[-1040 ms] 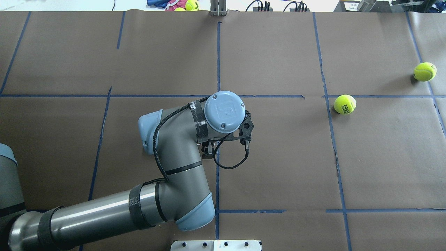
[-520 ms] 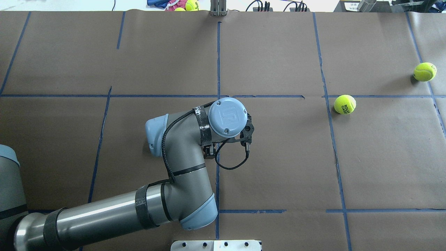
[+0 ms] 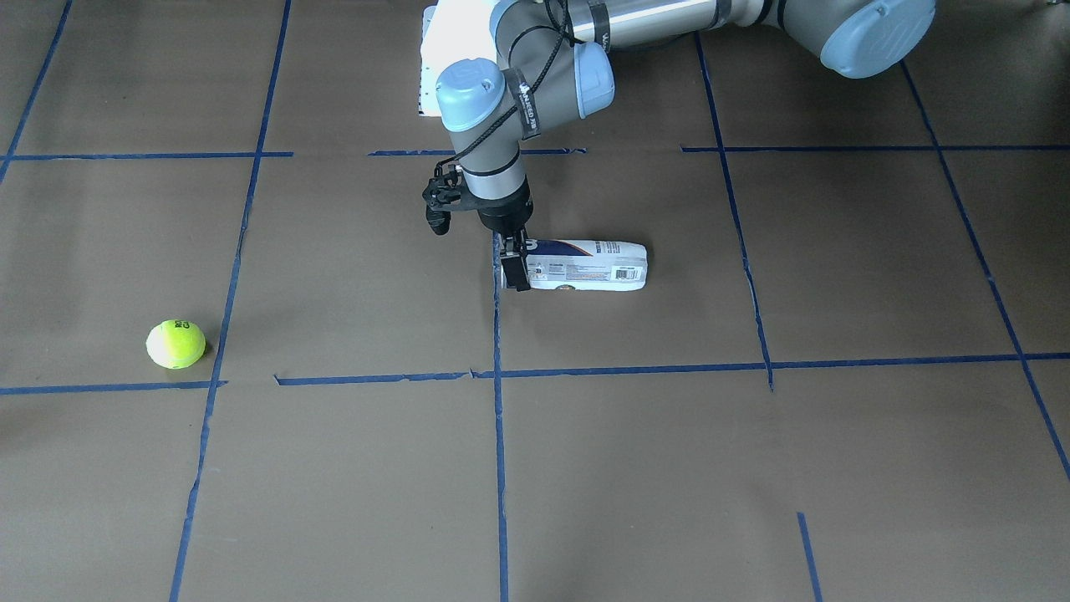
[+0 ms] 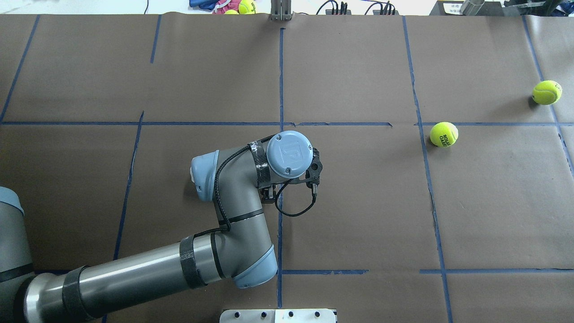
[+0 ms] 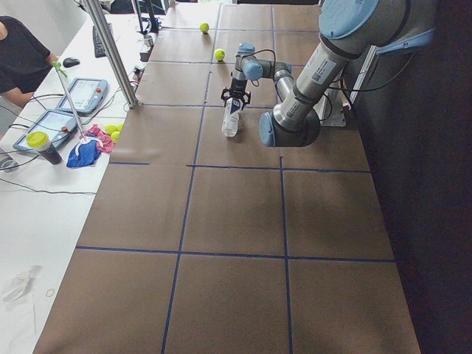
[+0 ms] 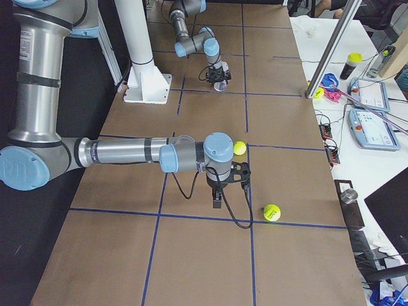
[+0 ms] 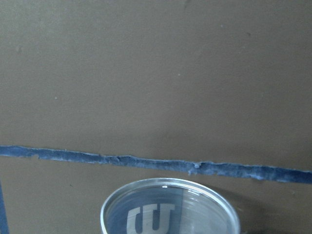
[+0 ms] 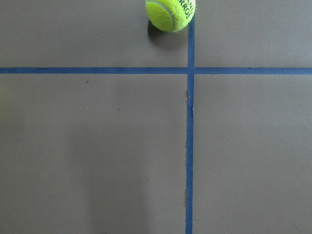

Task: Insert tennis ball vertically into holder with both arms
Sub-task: 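Lift the can with the left gripper and turn it open end up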

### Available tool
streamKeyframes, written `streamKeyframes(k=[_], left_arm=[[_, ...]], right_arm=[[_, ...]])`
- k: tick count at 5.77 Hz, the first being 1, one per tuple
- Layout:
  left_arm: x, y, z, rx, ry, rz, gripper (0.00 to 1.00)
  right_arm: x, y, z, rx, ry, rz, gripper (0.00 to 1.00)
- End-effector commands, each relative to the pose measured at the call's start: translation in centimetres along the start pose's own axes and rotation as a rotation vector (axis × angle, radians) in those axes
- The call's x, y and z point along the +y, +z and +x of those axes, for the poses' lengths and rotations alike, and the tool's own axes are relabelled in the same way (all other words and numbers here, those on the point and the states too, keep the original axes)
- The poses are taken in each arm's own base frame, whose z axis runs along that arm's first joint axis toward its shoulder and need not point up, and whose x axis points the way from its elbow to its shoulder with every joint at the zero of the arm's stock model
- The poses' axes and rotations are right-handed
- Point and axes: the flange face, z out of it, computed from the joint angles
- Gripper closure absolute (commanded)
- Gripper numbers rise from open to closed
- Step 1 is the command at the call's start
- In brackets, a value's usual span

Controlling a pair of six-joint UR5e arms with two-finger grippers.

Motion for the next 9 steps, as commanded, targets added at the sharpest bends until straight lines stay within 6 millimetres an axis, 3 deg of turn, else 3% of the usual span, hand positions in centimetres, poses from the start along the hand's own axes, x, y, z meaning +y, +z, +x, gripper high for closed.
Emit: streamKeyframes(k=[1,2,3,4,5,6,7,9], left_arm=[[0.2,0.6,0.0,0.000,0.001,-0.004,0.09],[0.4,0.7,0.0,-0.007,0.000,-0.007,0.23],[0.5,0.5,-0.3,-0.040,-0.005,-0.011,0.29],[-0.1,-1.1,-0.6,-0.063,-0.011,0.059,0.29],[0.2,-5.6,-1.9,-0.105,-0.065,0.167,0.29],[2.0,-11.4,-2.4,-0.145,-0.213,0.367,0.28],[2.9,-13.8,-2.8,-0.149,-0.373,0.569,0.27],[7.9,-12.4,-2.0,-0.212,-0.686,1.064,0.27]], right_arm=[[0.0,0.0,-0.1,0.000,-0.001,0.001,0.00],[0.0,0.0,-0.1,0.000,-0.001,0.001,0.00],[-0.1,-0.2,-0.2,-0.002,-0.003,0.005,0.00],[-0.1,-0.2,-0.2,-0.002,-0.004,0.004,0.00],[-0.1,-0.2,-0.3,-0.002,-0.005,0.005,0.00],[-0.1,-0.3,-0.3,-0.001,-0.005,0.006,0.00],[-0.2,-0.1,-0.3,-0.001,-0.006,0.004,0.00],[-0.6,-0.6,-1.0,-0.022,-0.057,0.049,0.00]])
